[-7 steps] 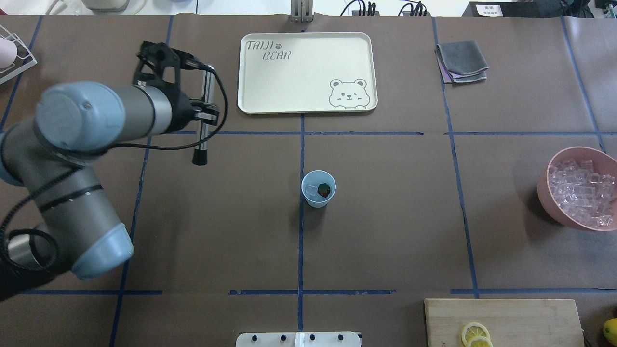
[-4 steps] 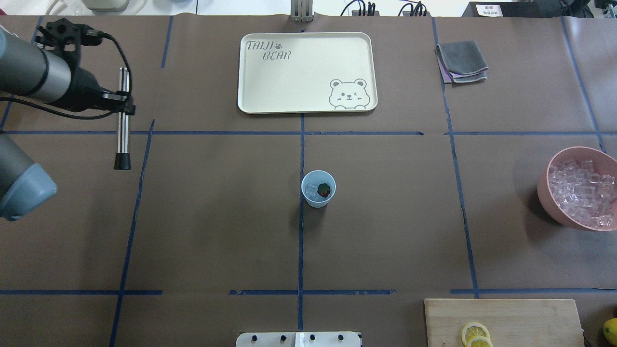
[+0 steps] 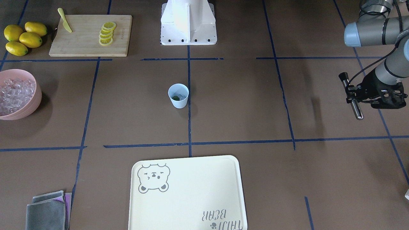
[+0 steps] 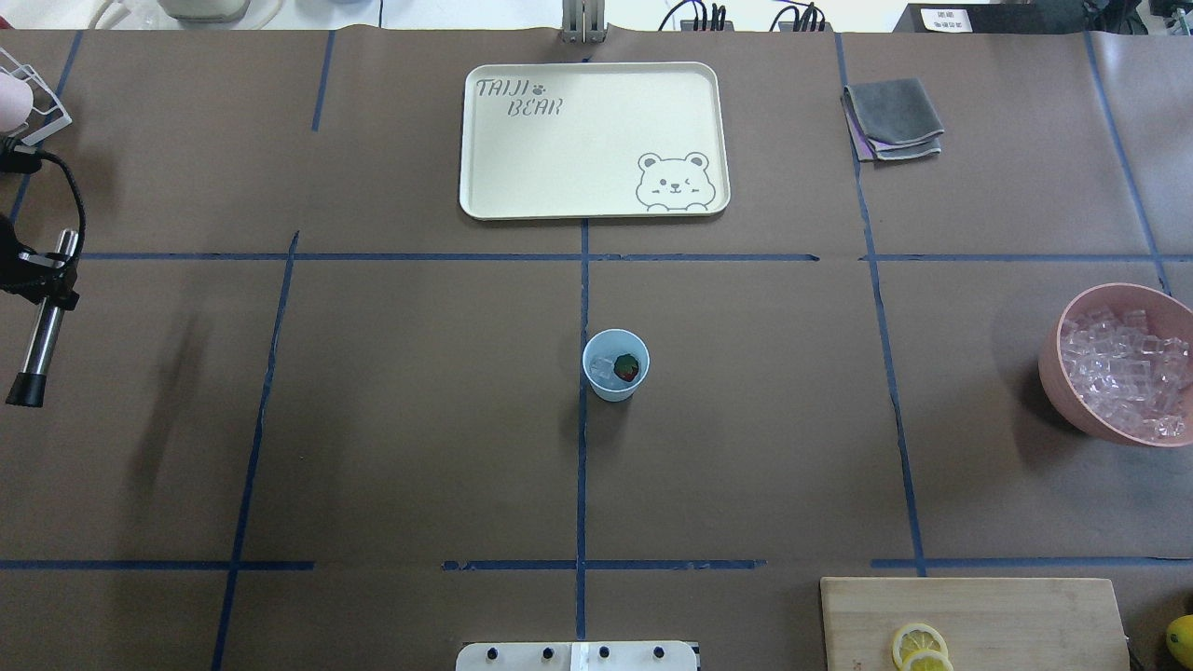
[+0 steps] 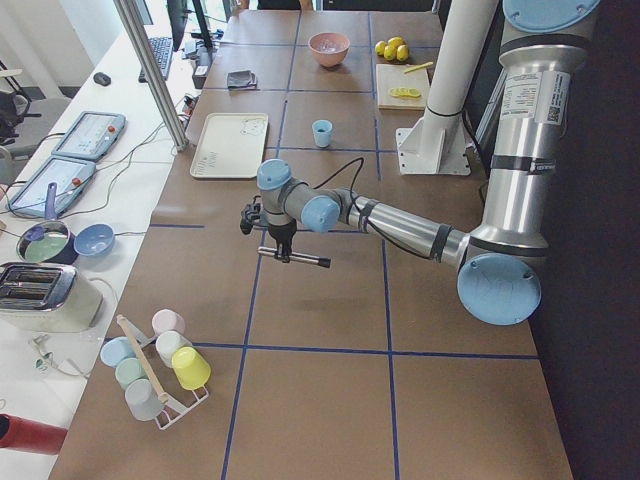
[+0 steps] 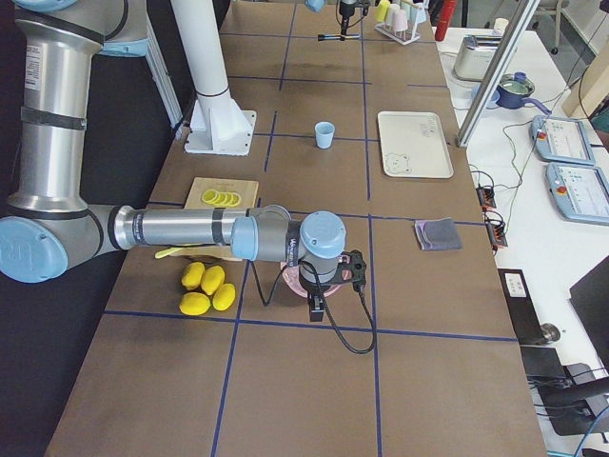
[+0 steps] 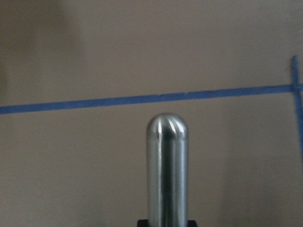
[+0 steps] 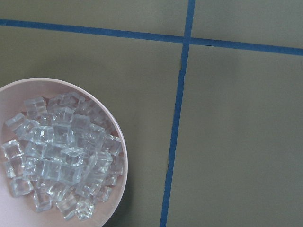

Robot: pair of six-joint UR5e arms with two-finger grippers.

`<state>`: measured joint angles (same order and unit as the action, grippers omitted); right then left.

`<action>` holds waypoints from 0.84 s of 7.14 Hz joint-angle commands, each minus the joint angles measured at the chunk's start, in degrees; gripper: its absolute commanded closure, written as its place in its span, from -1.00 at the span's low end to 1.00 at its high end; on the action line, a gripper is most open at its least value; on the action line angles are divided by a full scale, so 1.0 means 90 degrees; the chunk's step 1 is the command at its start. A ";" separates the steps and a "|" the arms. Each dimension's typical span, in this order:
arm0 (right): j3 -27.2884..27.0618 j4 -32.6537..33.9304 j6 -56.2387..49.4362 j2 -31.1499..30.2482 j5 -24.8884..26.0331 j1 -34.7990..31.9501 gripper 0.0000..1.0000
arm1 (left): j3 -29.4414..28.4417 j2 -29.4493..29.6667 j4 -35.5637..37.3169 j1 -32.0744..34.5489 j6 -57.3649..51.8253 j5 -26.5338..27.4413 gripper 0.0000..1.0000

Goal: Mash ice and strawberries in cup
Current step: 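Carry the muddler with the left gripper back to its spot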

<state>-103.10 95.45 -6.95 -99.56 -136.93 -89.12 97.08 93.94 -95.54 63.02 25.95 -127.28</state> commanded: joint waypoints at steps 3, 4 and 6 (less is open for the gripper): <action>0.0000 0.0000 0.0000 -0.0002 0.0000 0.0010 -1.00 | -0.1158 0.0061 0.0059 0.0116 -0.0638 -0.0018 0.98; 0.0000 0.0000 0.0000 -0.0002 0.0000 0.0010 -1.00 | -0.1178 0.0061 0.0068 0.0155 -0.0609 -0.0027 0.98; 0.0000 0.0000 0.0000 -0.0002 0.0000 0.0010 -1.00 | -0.1451 0.0090 0.0049 0.0156 -0.0638 -0.0037 0.98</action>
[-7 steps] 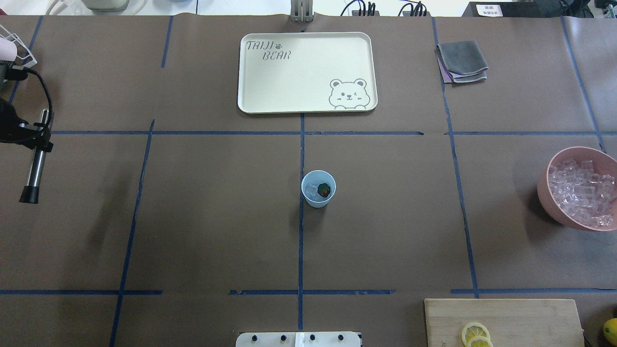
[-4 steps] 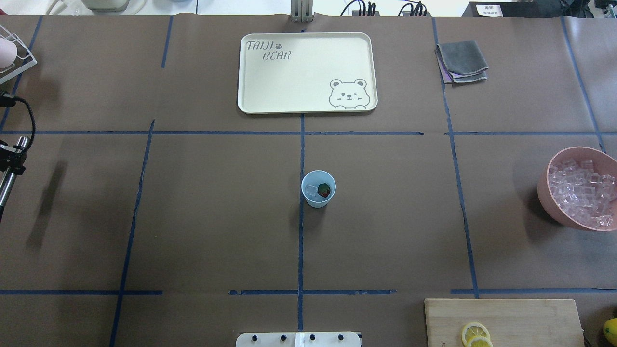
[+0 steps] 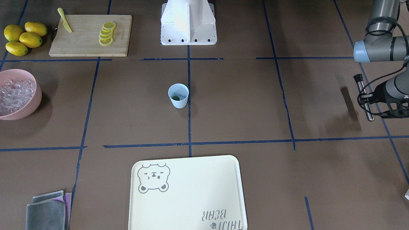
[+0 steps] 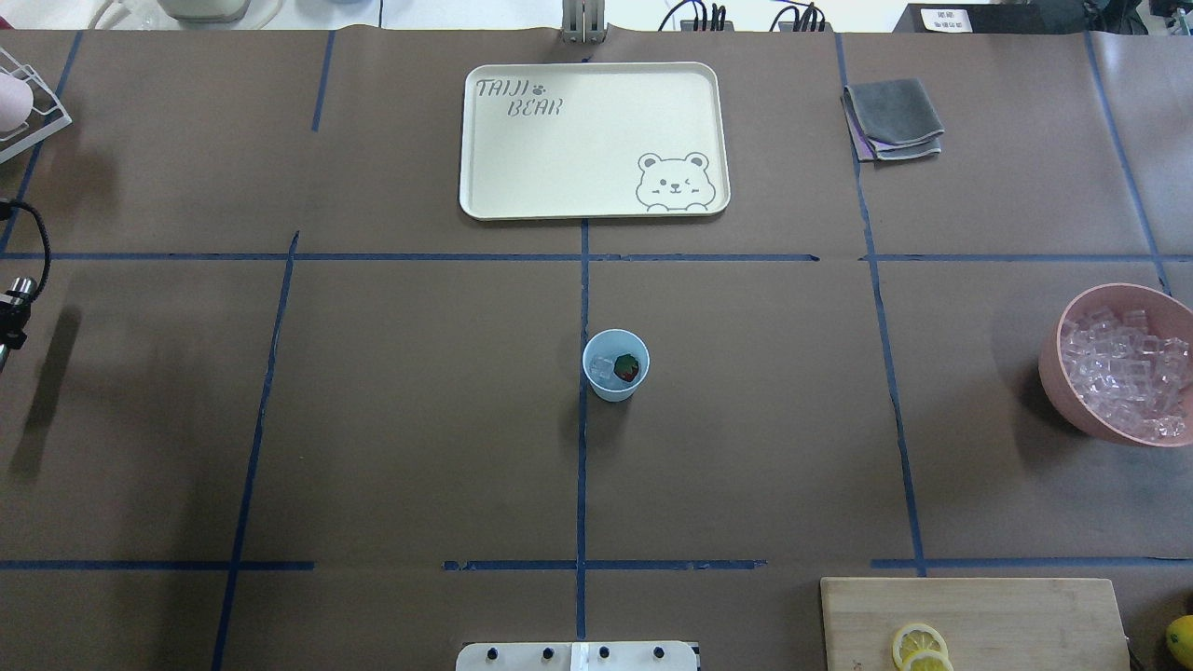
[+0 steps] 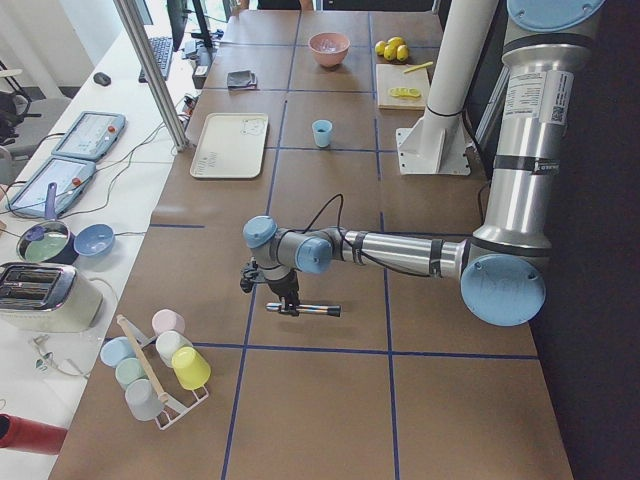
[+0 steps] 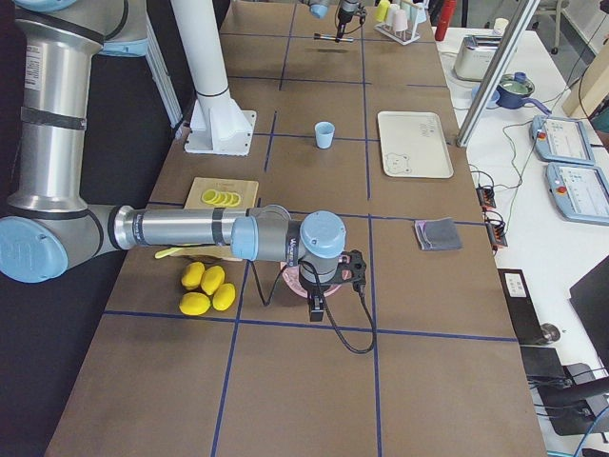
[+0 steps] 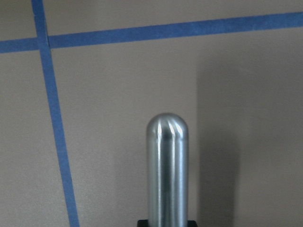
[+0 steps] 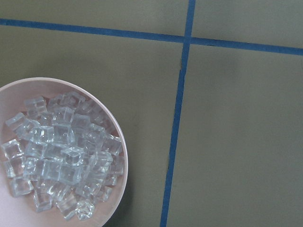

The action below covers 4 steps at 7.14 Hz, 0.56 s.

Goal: Mash ice and strawberries in cup
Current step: 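Carry the muddler with the left gripper back to its spot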

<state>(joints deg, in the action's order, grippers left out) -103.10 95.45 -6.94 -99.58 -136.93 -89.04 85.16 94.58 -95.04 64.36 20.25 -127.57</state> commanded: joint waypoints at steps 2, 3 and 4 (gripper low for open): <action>0.0000 0.0000 0.0000 0.0000 -0.0010 0.0000 -1.00 | -0.0194 0.0028 -0.0006 0.0007 0.0083 -0.0005 0.97; 0.0000 0.0000 0.0000 0.0000 -0.0010 0.0000 -1.00 | -0.0252 0.0028 -0.0025 -0.0002 0.0084 -0.0014 0.97; 0.0000 0.0000 0.0000 0.0000 0.0000 0.0000 -1.00 | -0.0379 0.0106 -0.0161 -0.0002 0.0084 -0.0005 0.96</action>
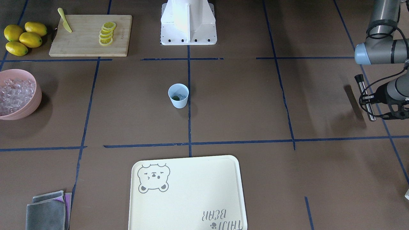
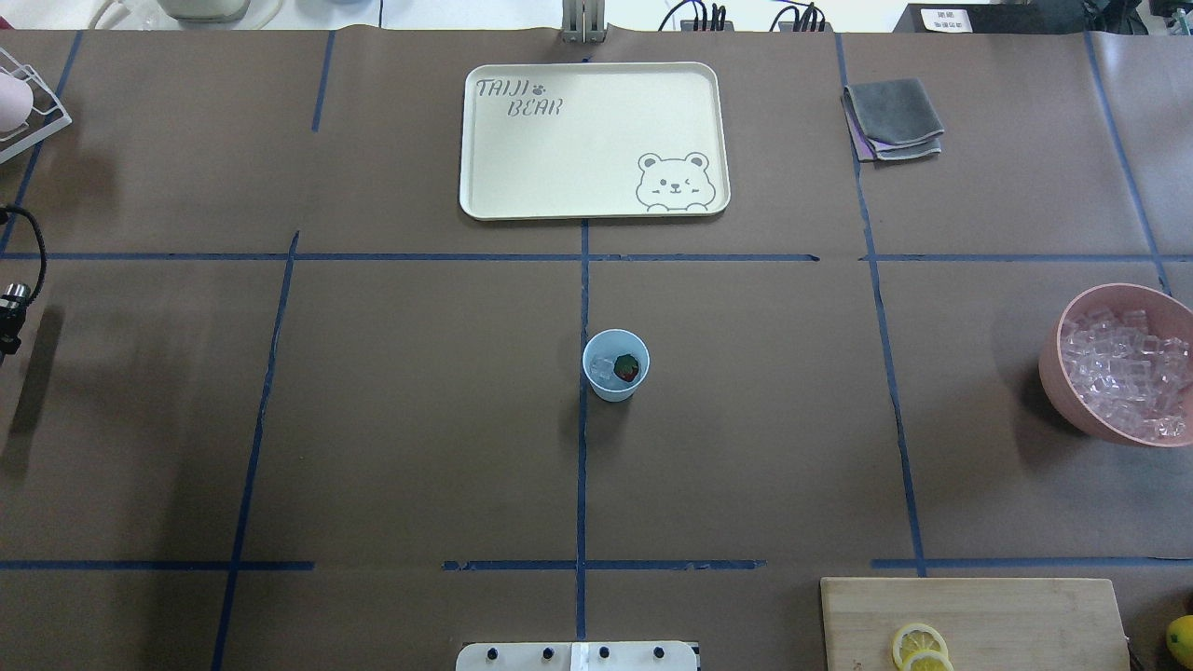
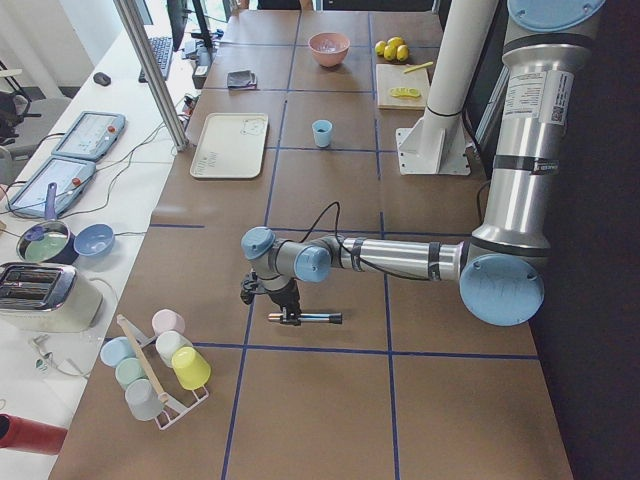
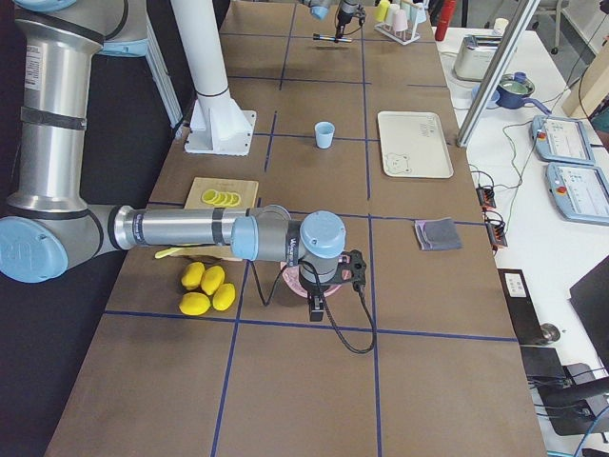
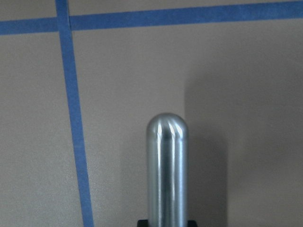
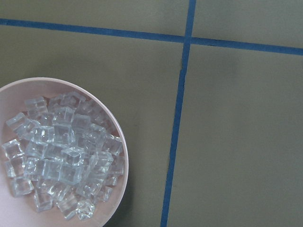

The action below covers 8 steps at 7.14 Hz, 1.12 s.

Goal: Mash ice and strawberries in cup
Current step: 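Carry the muddler with the left gripper back to its spot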

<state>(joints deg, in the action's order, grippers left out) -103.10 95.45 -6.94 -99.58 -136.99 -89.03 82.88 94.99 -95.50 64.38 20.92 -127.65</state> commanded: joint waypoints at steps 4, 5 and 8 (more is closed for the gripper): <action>0.0000 0.0000 0.0000 0.0000 -0.0003 0.0000 -1.00 | -0.0371 0.0070 -0.0414 -0.0005 0.0000 -0.0006 0.87; 0.0000 0.0000 0.0000 0.0000 -0.0003 0.0000 -1.00 | -0.0381 0.0080 -0.0405 -0.0014 0.0000 -0.0006 0.82; 0.0000 -0.0010 0.0000 0.0000 -0.0003 0.0000 -1.00 | -0.0371 0.0099 -0.0414 -0.0005 -0.0039 -0.0006 -0.46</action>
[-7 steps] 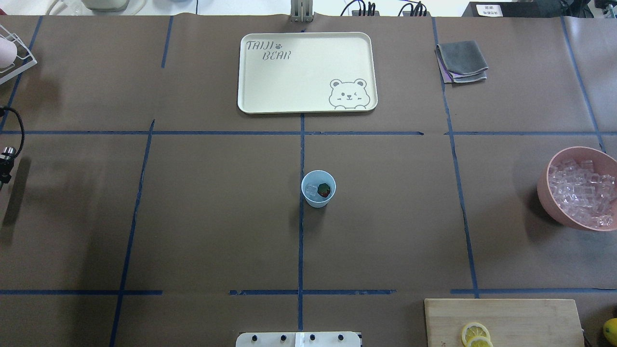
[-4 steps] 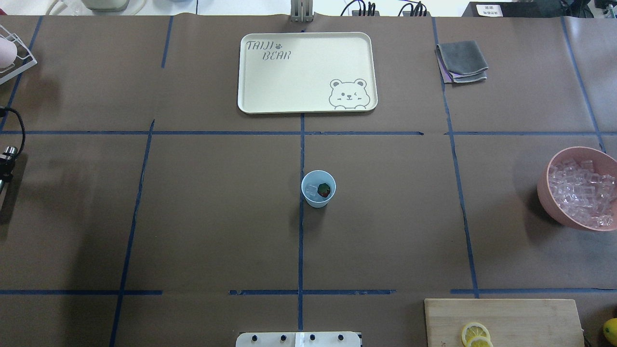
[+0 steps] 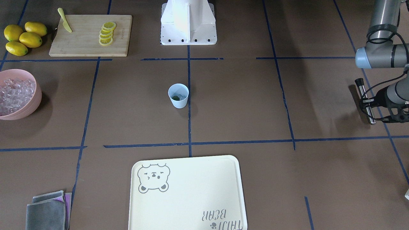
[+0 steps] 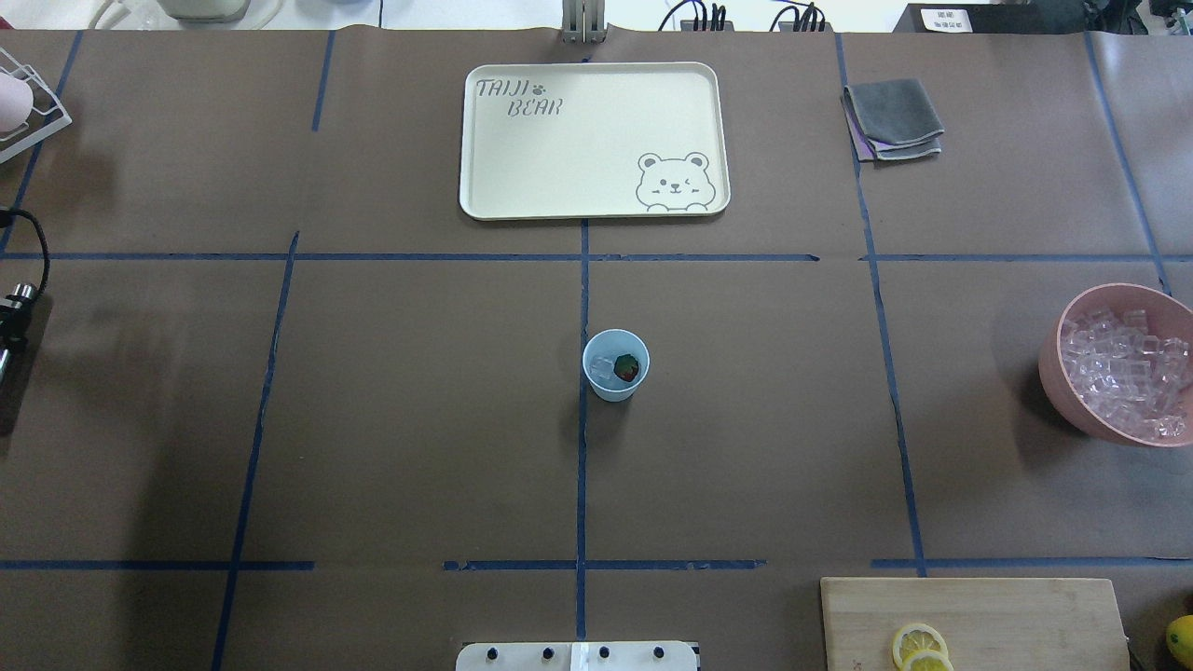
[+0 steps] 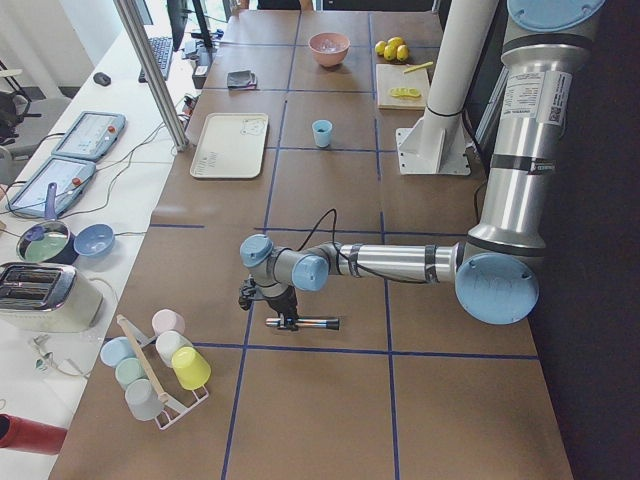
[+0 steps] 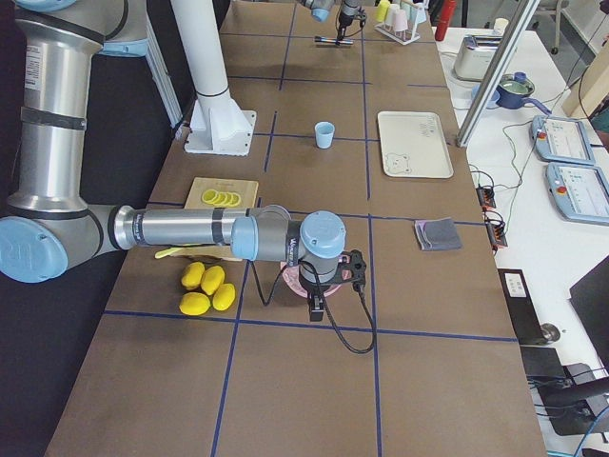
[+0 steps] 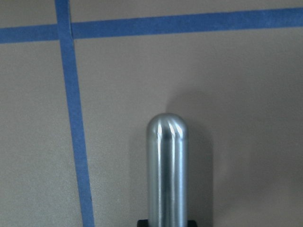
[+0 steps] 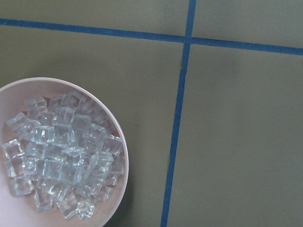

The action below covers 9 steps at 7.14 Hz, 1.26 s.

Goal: Mash ice and strawberries in cup
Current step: 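Carry the muddler with the left gripper back to its spot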

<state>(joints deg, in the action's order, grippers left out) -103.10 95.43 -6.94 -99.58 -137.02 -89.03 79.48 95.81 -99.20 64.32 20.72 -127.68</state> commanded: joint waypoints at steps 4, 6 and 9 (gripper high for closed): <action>-0.0029 -0.0008 0.0019 0.0029 0.0010 0.0010 -1.00 | 0.1045 -0.0088 0.0084 0.0282 -0.0027 -0.0012 -1.00; -0.0049 -0.0008 0.0020 0.0116 0.0049 0.0039 -1.00 | 0.1859 -0.0303 0.0211 0.0887 -0.0075 -0.0477 -1.00; 0.0087 0.0012 -0.0049 0.0176 0.0272 0.0039 -1.00 | 0.1784 -0.0489 0.0940 0.2457 -0.2674 -0.1097 -1.00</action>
<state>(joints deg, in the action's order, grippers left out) -103.04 95.44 -7.10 -98.20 -135.67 -88.69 95.58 92.03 -94.29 80.90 5.98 -136.64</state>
